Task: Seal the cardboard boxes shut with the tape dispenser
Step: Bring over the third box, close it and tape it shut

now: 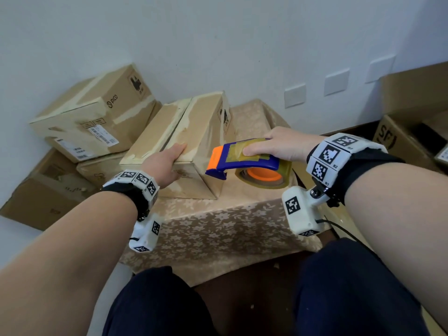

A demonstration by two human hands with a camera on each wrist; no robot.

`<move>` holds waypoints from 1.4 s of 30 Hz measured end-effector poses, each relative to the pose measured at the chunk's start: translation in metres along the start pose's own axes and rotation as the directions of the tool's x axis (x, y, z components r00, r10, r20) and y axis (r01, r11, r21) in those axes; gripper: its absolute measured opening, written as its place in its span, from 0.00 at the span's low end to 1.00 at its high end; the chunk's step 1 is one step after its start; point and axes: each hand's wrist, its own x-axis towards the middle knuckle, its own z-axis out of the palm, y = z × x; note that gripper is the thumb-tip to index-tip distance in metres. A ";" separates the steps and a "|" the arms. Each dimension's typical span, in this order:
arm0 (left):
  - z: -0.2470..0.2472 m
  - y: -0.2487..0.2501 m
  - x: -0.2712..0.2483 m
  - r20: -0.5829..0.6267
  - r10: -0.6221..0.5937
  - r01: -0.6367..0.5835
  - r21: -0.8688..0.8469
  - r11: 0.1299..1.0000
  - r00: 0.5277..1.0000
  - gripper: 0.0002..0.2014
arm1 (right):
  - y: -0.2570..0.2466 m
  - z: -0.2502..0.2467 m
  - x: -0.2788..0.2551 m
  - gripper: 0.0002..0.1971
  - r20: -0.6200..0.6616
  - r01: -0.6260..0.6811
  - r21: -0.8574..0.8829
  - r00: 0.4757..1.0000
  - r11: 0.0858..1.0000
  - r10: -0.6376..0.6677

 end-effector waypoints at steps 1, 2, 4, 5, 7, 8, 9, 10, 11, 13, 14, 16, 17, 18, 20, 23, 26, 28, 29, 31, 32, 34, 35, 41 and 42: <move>-0.001 0.001 0.000 0.005 0.004 -0.004 0.002 1.000 1.000 0.42 | 0.001 0.003 0.002 0.19 0.001 -0.011 -0.012 1.000 1.000 0.011; -0.001 0.002 0.000 0.010 0.007 -0.007 0.006 1.000 1.000 0.42 | 0.001 0.006 0.004 0.19 0.000 -0.022 -0.021 1.000 1.000 0.022; -0.003 0.003 0.001 0.019 0.010 -0.010 0.007 1.000 1.000 0.43 | 0.001 0.011 0.008 0.20 -0.003 -0.038 -0.032 0.999 0.999 0.038; -0.004 0.003 0.001 0.031 0.010 -0.010 0.001 1.000 0.999 0.44 | 0.001 0.014 0.010 0.20 -0.002 -0.042 -0.039 0.999 0.998 0.042; -0.005 0.003 0.001 0.072 0.012 -0.012 -0.008 1.000 0.997 0.48 | 0.000 0.018 0.013 0.22 0.003 -0.046 -0.054 0.999 0.997 0.047; -0.005 0.003 0.002 0.096 0.018 -0.017 -0.014 1.000 0.995 0.51 | -0.001 0.020 0.015 0.22 0.004 -0.049 -0.060 0.999 0.997 0.049; -0.005 0.003 0.002 0.121 0.025 -0.021 -0.027 0.999 0.992 0.54 | -0.002 0.022 0.016 0.22 0.008 -0.051 -0.063 0.999 0.997 0.052; -0.006 0.002 0.003 0.150 0.026 -0.019 -0.042 0.999 0.988 0.58 | -0.003 0.024 0.018 0.22 0.015 -0.053 -0.061 0.998 0.997 0.054; -0.007 0.002 0.003 0.189 0.023 -0.013 -0.054 0.998 0.982 0.60 | -0.004 0.026 0.020 0.22 0.023 -0.054 -0.059 0.998 0.997 0.055; -0.013 0.001 0.007 0.289 0.019 0.005 -0.082 0.997 0.957 0.65 | -0.007 0.028 0.022 0.24 0.028 -0.052 -0.070 0.998 0.996 0.054; -0.016 0.001 0.009 0.338 0.014 0.022 -0.103 0.994 0.941 0.66 | -0.009 0.029 0.023 0.25 0.021 -0.054 -0.075 0.998 0.996 0.055; -0.024 0.005 0.011 0.418 -0.003 0.072 -0.151 0.986 0.908 0.69 | -0.012 0.029 0.026 0.29 0.017 -0.061 -0.088 0.998 0.994 0.063; -0.028 0.008 0.012 0.439 -0.019 0.099 -0.161 0.982 0.898 0.68 | -0.013 0.029 0.027 0.30 0.019 -0.065 -0.098 0.998 0.993 0.067; -0.029 0.012 0.014 0.442 -0.038 0.122 -0.165 0.979 0.896 0.65 | -0.015 0.030 0.029 0.29 0.019 -0.069 -0.106 0.997 0.992 0.072; -0.026 0.018 0.021 0.419 -0.092 0.173 -0.160 0.972 0.903 0.51 | -0.017 0.032 0.031 0.29 0.012 -0.074 -0.107 0.997 0.992 0.076; -0.014 0.026 0.031 0.311 -0.188 0.229 -0.102 0.968 0.932 0.40 | -0.020 0.033 0.034 0.28 0.008 -0.093 -0.106 0.996 0.990 0.094; -0.005 0.035 0.033 0.216 -0.239 0.251 -0.029 0.968 0.947 0.35 | -0.021 0.034 0.033 0.28 0.004 -0.105 -0.107 0.994 0.989 0.106; -0.005 0.039 0.032 0.204 -0.248 0.253 0.004 0.968 0.947 0.33 | -0.022 0.034 0.034 0.28 0.007 -0.106 -0.117 0.994 0.988 0.107; -0.005 0.039 0.033 0.200 -0.251 0.252 0.021 0.968 0.947 0.33 | -0.023 0.034 0.033 0.27 0.000 -0.119 -0.111 0.993 0.987 0.120; -0.004 0.039 0.034 0.197 -0.259 0.255 0.044 0.966 0.946 0.34 | -0.025 0.033 0.034 0.25 -0.011 -0.134 -0.088 0.991 0.987 0.133; -0.003 0.040 0.034 0.196 -0.264 0.259 0.050 0.964 0.944 0.35 | -0.027 0.033 0.035 0.26 -0.008 -0.133 -0.083 0.991 0.988 0.132; -0.003 0.043 0.033 0.190 -0.274 0.270 0.050 0.962 0.943 0.35 | -0.030 0.033 0.036 0.25 -0.009 -0.139 -0.057 0.990 0.989 0.139; -0.004 0.045 0.033 0.183 -0.277 0.273 0.049 0.961 0.943 0.34 | -0.032 0.033 0.036 0.23 -0.010 -0.149 -0.037 0.989 0.988 0.149; -0.005 0.047 0.032 0.180 -0.278 0.274 0.046 0.961 0.944 0.33 | -0.046 0.028 0.029 0.17 -0.024 -0.163 0.029 0.986 0.986 0.163; -0.005 0.047 0.032 0.182 -0.278 0.274 0.048 0.960 0.943 0.33 | -0.047 0.028 0.027 0.17 -0.029 -0.164 0.023 0.986 0.986 0.164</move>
